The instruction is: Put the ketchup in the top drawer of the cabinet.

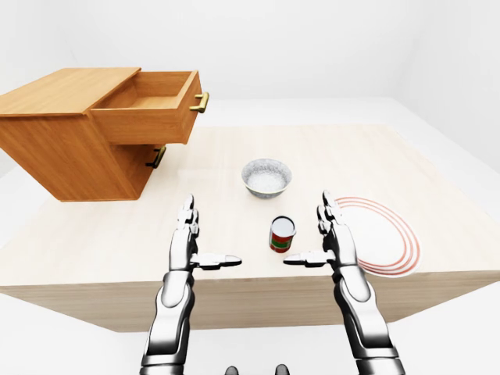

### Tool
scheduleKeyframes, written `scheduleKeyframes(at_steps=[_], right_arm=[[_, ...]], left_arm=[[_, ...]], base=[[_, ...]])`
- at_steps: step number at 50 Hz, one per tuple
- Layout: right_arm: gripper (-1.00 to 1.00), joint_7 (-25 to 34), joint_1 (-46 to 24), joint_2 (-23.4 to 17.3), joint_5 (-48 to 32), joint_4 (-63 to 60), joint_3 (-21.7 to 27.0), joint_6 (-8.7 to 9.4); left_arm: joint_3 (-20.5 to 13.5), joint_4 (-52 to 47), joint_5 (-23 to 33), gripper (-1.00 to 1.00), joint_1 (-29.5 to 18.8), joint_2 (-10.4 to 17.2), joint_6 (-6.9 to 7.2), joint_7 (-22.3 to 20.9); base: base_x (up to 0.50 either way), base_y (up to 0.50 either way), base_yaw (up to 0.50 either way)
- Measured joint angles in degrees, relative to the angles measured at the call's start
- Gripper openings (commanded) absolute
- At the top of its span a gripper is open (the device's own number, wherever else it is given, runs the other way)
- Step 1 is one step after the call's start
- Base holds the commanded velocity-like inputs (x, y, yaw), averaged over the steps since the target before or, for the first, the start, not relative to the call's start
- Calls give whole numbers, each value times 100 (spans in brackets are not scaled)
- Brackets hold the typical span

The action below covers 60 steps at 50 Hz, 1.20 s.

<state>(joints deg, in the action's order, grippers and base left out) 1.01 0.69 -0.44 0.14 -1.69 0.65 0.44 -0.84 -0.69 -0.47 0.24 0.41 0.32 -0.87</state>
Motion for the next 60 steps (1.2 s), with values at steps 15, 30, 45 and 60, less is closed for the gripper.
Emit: scheduleKeyframes(at_steps=[15,30,45,60], right_arm=[[100,206,395,-27,-101,-1031,-2,392],[100,409,1169,-16,-293,-3273,-144,456],[100,579,1635,10,-395,-4686,-152,456],[100,704,1763,35,-541,-5054,-109,456]], left_arm=[[-182,-1044,-209,100,325,59,468,-221],[-719,-3675,-735,100,1111,-58,468,-668],[-1359,-5419,-1493,100,1697,-145,468,-906],[-1550,-5819,-1848,100,1847,-46,468,-824]], base=[[0,0,0],[0,0,0],[0,0,0],[0,47,0]])
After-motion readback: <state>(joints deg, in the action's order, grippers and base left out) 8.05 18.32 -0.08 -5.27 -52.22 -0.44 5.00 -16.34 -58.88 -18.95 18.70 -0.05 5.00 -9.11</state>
